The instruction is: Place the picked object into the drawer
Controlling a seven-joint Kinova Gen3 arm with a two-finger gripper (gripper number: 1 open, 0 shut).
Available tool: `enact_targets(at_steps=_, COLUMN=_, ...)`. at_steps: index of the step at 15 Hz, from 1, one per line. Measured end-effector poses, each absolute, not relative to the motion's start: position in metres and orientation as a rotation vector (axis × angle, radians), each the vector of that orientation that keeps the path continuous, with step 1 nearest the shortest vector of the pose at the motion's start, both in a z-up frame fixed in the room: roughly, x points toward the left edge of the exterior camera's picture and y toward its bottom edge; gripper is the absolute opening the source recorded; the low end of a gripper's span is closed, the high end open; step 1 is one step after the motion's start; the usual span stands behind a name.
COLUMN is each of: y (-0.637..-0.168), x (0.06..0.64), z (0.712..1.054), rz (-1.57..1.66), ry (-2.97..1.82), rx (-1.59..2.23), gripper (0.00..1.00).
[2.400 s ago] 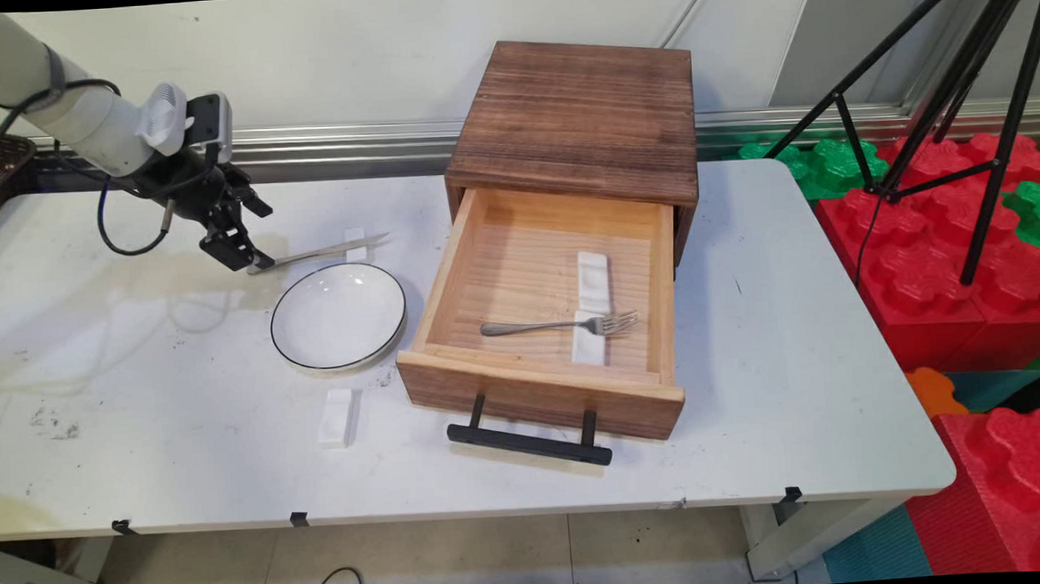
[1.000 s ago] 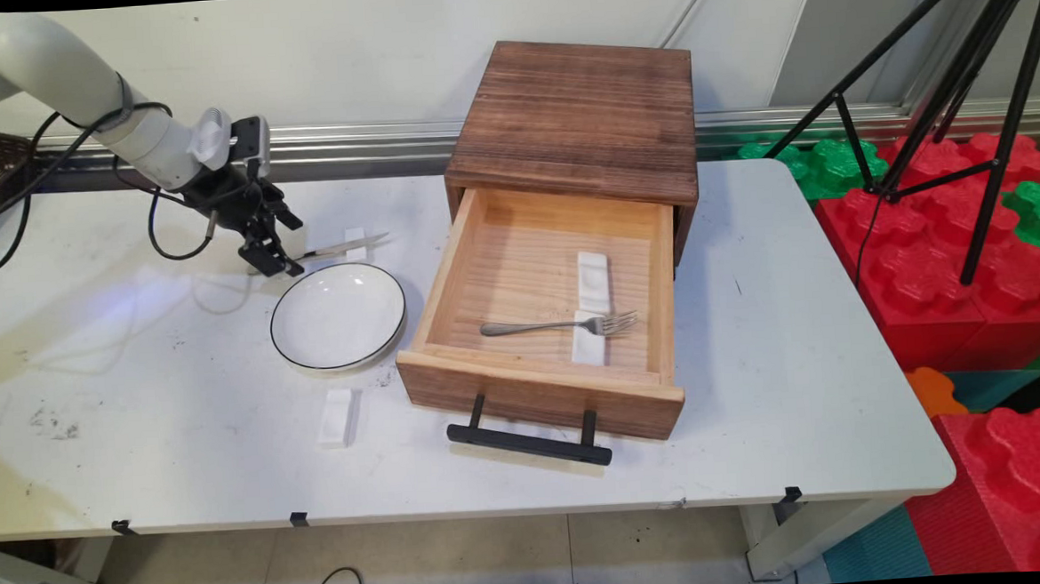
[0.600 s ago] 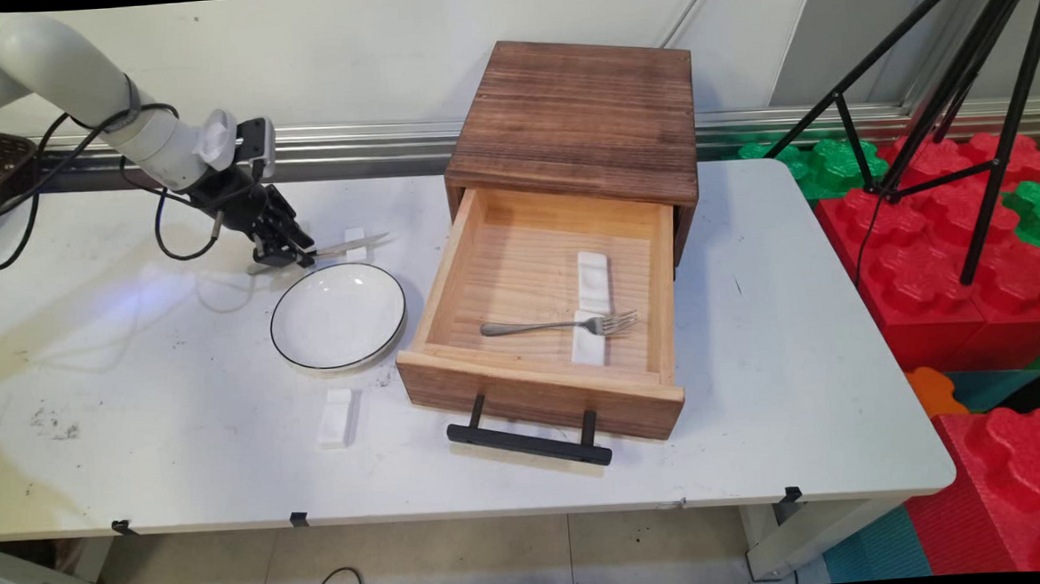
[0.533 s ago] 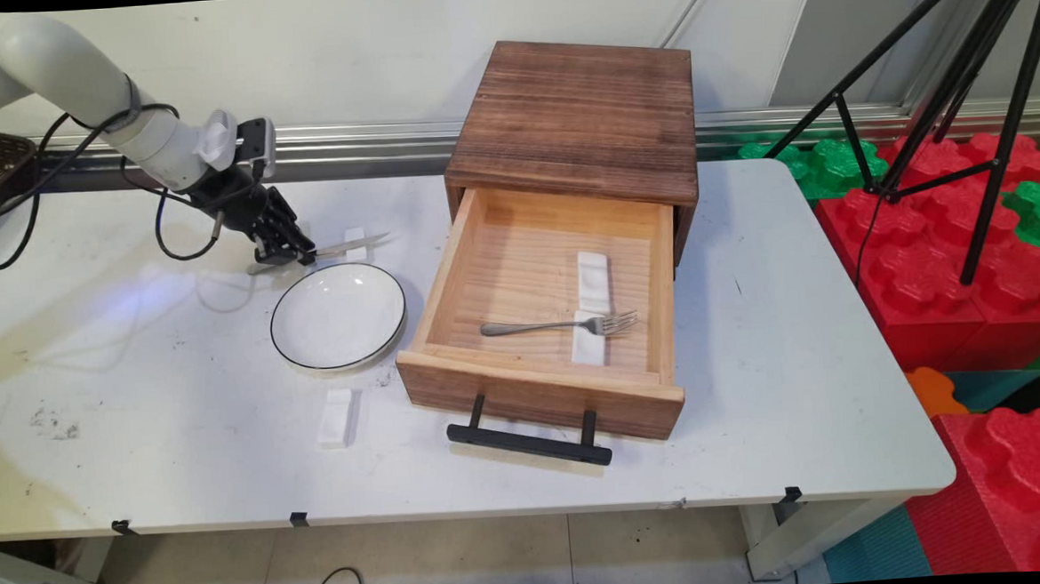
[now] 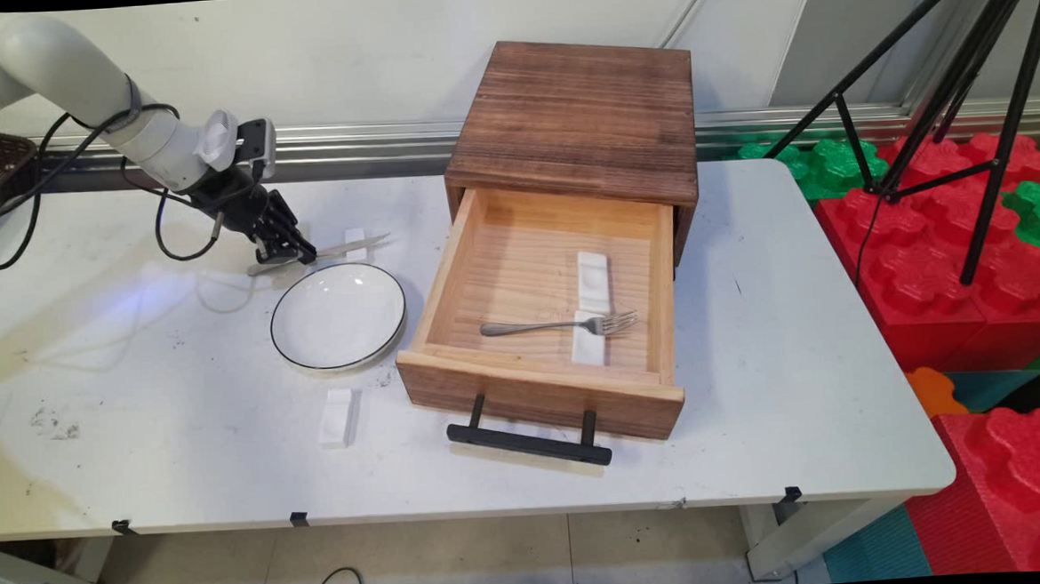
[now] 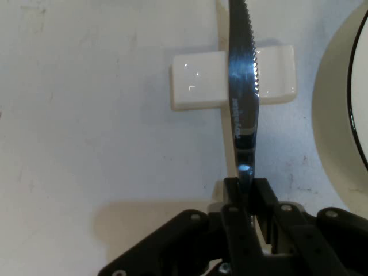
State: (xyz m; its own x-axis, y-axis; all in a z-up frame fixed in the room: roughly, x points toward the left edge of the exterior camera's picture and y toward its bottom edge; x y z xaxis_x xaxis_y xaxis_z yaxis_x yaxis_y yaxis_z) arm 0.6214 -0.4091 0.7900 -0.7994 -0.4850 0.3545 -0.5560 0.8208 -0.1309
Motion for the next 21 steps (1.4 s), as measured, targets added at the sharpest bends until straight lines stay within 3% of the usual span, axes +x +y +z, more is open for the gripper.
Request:
enact_targets(at_steps=8, y=-0.406, x=0.622, z=0.808, rz=0.356, ry=-2.700, rx=0.765, gripper=0.00)
enact_targets(at_steps=21, y=-0.370, x=0.609, z=0.884, rz=0.402, ry=-2.681, rx=0.672, gripper=0.00)
